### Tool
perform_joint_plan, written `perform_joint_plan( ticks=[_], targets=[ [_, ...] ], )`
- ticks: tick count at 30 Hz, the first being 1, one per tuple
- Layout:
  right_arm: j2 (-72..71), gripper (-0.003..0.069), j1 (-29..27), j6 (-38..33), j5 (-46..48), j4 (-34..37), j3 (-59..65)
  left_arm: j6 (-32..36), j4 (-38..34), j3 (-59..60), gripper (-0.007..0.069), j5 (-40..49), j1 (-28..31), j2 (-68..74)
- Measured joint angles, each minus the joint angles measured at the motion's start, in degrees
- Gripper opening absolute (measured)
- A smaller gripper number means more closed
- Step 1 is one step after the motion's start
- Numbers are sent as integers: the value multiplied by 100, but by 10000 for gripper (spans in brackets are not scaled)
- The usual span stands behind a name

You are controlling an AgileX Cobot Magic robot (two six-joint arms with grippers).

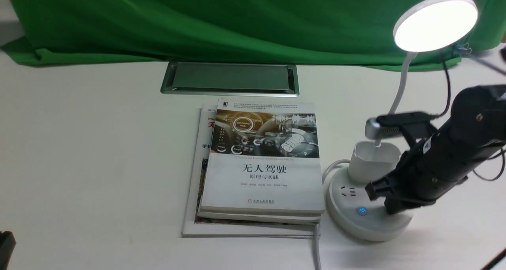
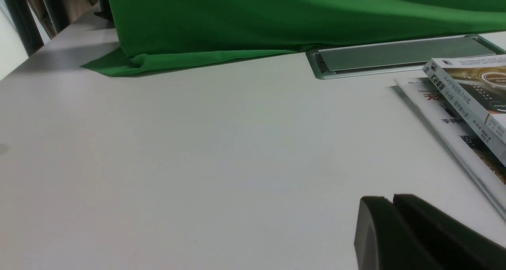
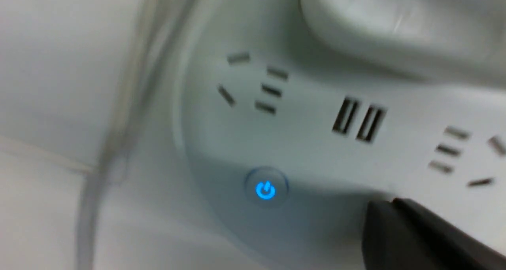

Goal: Turn off the desk lamp on the white desktop by hand.
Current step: 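Press the power button on the lamp base to turn the lamp off with the right gripper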

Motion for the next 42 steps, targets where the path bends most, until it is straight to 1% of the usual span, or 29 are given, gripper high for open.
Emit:
perform_joint_plan(
  ticks=[9, 18, 29, 34, 37, 42],
  targets=[
    [-2, 36, 0, -5, -70, 0, -43, 0, 0, 0, 20, 0, 0, 0],
    [-667, 36, 0, -5, -64, 0, -5, 0, 0, 0, 20, 0, 0, 0],
    [58, 38, 0, -5, -98, 0, -32, 0, 0, 0, 20, 0, 0, 0],
    [104, 38, 0, -9, -179, 6, -73, 0, 0, 0, 20, 0, 0, 0],
    [18, 36, 0, -9, -184, 6, -49, 0, 0, 0, 20, 0, 0, 0],
    [-796, 36, 0, -11, 233, -1, 98, 0, 0, 0, 20, 0, 0, 0]
  ],
)
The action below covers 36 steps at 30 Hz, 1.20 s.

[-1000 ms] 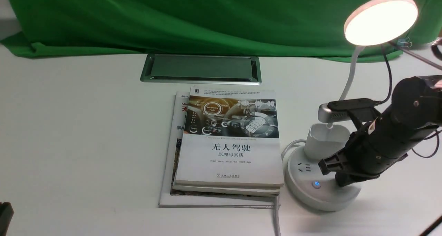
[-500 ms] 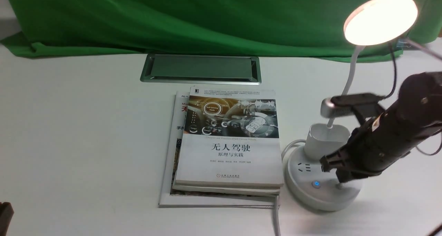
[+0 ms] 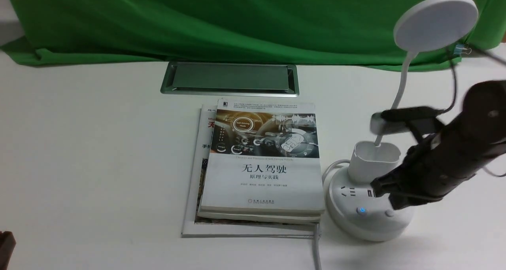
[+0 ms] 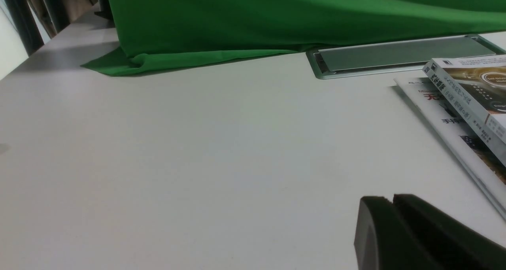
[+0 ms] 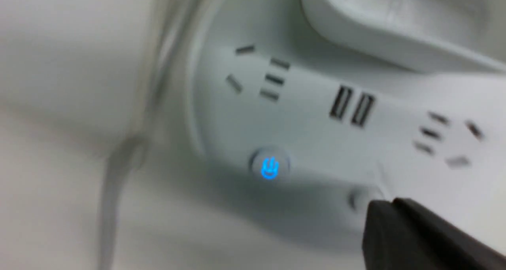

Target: Turn off the desk lamp on the white desktop by hand.

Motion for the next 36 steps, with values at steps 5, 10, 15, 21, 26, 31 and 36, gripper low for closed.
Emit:
perform_joint_plan(
  ticks=[5, 10, 15, 21, 26, 31, 36],
  targets=[
    [-1131, 36, 0, 48, 124, 0, 657, 0, 0, 0, 20, 0, 0, 0],
    [-2320, 36, 0, 53, 158, -4, 1314, 0, 0, 0, 20, 0, 0, 0],
    [-3501, 38, 0, 153, 410, -133, 1557, 0, -6, 0, 20, 0, 0, 0],
    [-4270, 38, 0, 159, 190, -140, 1557, 0, -6, 0, 20, 0, 0, 0],
    [-4810, 38, 0, 76, -95, -227, 1567, 0, -6, 0, 20, 0, 0, 0],
    [-5724, 38, -421, -382, -908, -319, 2126, 0, -6, 0, 20, 0, 0, 0],
    [-7055, 36, -1196, -592, -2341, -367, 3632, 0, -6, 0, 20, 0, 0, 0]
  ],
)
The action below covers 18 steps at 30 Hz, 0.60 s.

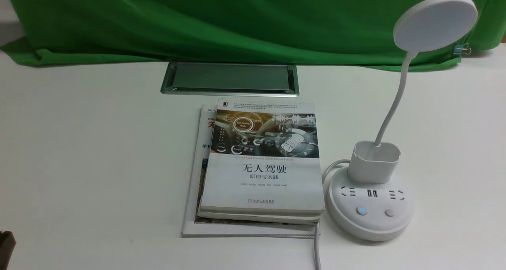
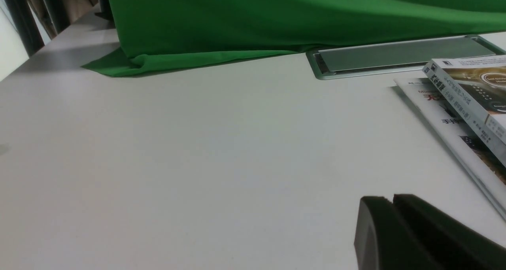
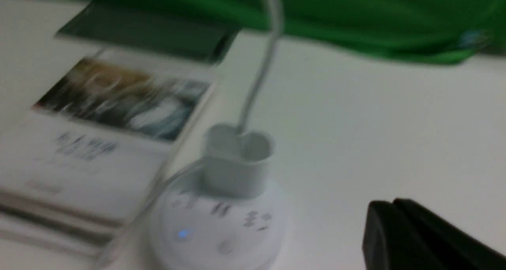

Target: Turn off the desk lamp on the white desktop by hand.

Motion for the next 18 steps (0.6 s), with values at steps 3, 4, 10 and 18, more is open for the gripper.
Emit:
perform_joint_plan(
  ticks=[3, 4, 10, 18],
  targets=[
    [-799, 35, -367, -5, -400, -6, 854, 0, 0, 0, 20, 0, 0, 0],
    [-1038, 35, -442, -5, -437, -14, 1124, 0, 0, 0, 20, 0, 0, 0],
    [-1771, 35, -508, -7, -467, -33, 1868, 0, 0, 0, 20, 0, 0, 0],
    [-1916, 35, -515, -12, -671, -42, 2029, 0, 5, 0, 20, -1, 0, 0]
  ],
)
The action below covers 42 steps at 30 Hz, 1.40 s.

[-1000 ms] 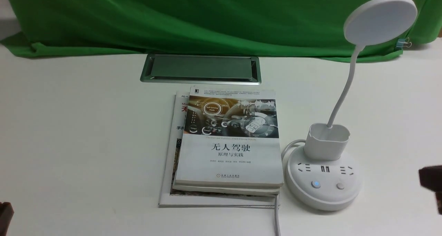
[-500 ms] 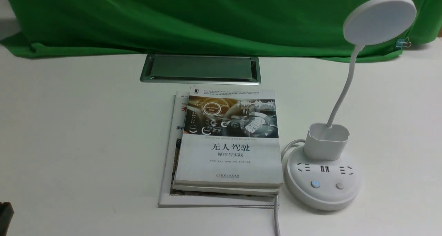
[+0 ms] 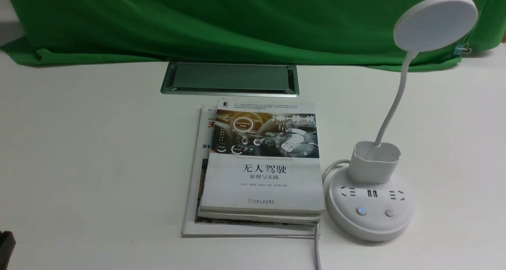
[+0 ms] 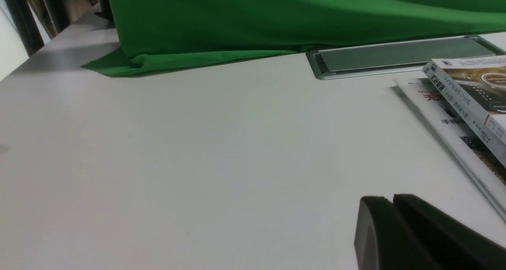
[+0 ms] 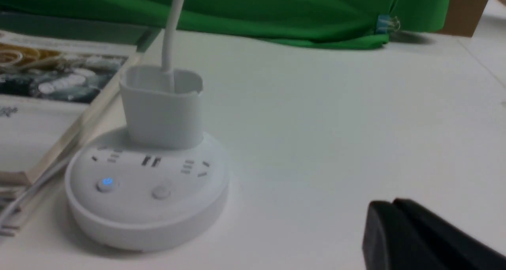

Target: Turn off the desk lamp on the white desktop by hand.

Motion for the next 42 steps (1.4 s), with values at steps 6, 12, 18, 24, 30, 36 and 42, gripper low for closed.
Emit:
perform_joint_plan(
  ticks=[6, 12, 18, 24, 30, 36, 42],
  targets=[
    [0, 35, 0, 5, -23, 0, 0, 0, 0, 0, 20, 0, 0, 0],
    [0, 36, 0, 5, -28, 0, 0, 0, 0, 0, 20, 0, 0, 0],
    [0, 40, 0, 5, -28, 0, 0, 0, 0, 0, 20, 0, 0, 0],
    [0, 43, 0, 5, -28, 0, 0, 0, 0, 0, 20, 0, 0, 0],
    [0, 49, 0, 5, -29, -4, 0, 0, 0, 0, 20, 0, 0, 0],
    [0, 49, 0, 5, -29, -4, 0, 0, 0, 0, 20, 0, 0, 0],
    [0, 49, 0, 5, -29, -4, 0, 0, 0, 0, 20, 0, 0, 0]
  ],
)
